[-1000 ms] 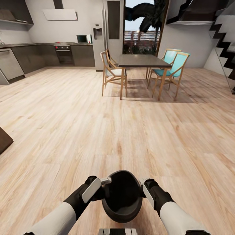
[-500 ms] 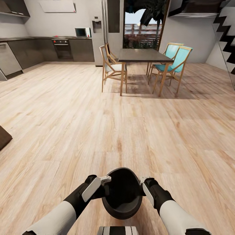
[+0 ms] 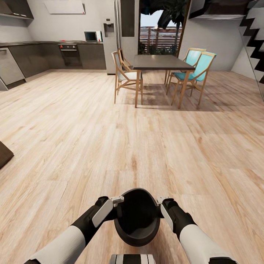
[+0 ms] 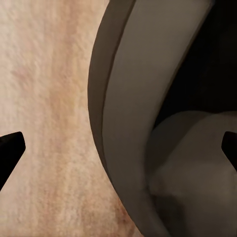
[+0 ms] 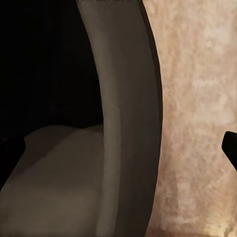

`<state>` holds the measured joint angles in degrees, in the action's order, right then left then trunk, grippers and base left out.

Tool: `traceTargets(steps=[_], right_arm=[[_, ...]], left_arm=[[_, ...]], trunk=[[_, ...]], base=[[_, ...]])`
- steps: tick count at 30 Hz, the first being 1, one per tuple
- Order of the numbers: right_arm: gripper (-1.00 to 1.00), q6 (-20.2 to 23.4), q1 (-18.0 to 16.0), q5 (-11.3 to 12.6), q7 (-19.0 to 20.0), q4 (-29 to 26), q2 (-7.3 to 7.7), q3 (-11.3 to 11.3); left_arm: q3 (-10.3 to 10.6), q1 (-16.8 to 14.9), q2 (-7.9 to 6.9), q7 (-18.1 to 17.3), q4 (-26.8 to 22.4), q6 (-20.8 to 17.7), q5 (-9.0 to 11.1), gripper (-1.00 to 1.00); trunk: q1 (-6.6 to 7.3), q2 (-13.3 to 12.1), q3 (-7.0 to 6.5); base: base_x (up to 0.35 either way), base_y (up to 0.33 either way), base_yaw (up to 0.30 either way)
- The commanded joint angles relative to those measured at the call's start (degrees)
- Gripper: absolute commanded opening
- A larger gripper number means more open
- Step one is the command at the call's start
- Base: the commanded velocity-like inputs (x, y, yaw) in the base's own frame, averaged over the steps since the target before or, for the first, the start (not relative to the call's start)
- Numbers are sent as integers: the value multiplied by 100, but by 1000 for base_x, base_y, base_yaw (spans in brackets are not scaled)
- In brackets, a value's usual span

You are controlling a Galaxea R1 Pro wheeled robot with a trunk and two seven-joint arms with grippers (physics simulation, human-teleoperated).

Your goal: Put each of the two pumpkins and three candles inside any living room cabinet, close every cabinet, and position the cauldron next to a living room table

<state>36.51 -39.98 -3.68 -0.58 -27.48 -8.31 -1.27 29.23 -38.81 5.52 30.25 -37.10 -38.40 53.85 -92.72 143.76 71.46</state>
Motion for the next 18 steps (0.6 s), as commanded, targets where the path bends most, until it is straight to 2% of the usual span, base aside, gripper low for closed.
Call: traceTargets(steps=[1, 8, 9, 10, 18], right_arm=[[100, 31, -1, -36, 2, -10, -4, -13], [100, 35, -1, -36, 0, -11, -4, -13], [-100, 34, -1, -36, -1, -11, -4, -13], [-100, 36, -1, -36, 0, -12, -4, -13], [-100, 40, -1, -36, -3, -12, -4, -13]], left_arm=[[22, -4, -5, 50, -8, 1, 59, 100], [15, -5, -1, -24, 117, 6, 56, 100], [14, -5, 0, -37, 131, 6, 56, 100], [13, -5, -1, -59, 150, 7, 56, -100], [21, -4, -1, -125, 184, 24, 47, -100]], trunk=[[1, 2, 5], [1, 2, 5], [1, 2, 5], [1, 2, 5], [1, 2, 5]], base=[[0, 0, 0], [0, 0, 0], [0, 0, 0], [0, 0, 0], [0, 0, 0]])
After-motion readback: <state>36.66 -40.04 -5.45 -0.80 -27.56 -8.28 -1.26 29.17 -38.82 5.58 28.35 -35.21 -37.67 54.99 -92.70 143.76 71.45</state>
